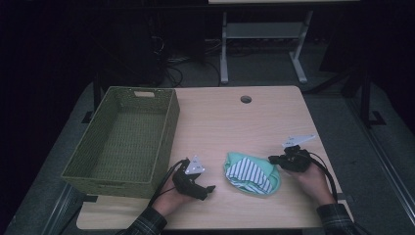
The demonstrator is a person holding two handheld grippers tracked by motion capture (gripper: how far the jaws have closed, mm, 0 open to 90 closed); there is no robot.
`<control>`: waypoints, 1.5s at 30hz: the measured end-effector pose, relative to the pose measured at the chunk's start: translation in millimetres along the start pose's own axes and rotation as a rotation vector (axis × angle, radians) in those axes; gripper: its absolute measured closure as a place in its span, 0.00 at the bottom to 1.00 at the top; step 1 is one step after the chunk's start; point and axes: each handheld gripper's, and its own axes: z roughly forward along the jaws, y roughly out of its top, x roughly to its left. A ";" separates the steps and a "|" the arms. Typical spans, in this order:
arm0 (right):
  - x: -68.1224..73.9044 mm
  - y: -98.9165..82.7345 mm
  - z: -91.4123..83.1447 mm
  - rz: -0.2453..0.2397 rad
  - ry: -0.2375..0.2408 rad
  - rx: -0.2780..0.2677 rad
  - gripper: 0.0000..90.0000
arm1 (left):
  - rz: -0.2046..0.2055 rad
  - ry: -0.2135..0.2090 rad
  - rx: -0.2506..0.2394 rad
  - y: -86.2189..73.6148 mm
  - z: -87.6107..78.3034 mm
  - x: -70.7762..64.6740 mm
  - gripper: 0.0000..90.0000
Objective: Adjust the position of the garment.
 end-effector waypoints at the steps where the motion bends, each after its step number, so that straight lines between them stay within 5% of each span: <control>1: 1.0 -1.7 -1.3 0.002 0.005 0.003 1.00 | 0.000 0.000 0.001 0.0 0.0 0.1 0.14; 29: 40.2 -33.3 -21.6 -0.032 0.089 0.012 1.00 | 0.001 0.000 0.000 0.0 0.0 0.2 0.14; 39: 34.9 -34.6 -29.9 -0.023 0.021 -0.055 0.94 | 0.002 -0.001 0.000 0.0 0.2 0.4 0.14; 45: 16.6 -39.8 -34.1 0.051 -0.059 -0.075 0.83 | 0.002 -0.003 -0.001 0.0 0.1 0.6 0.14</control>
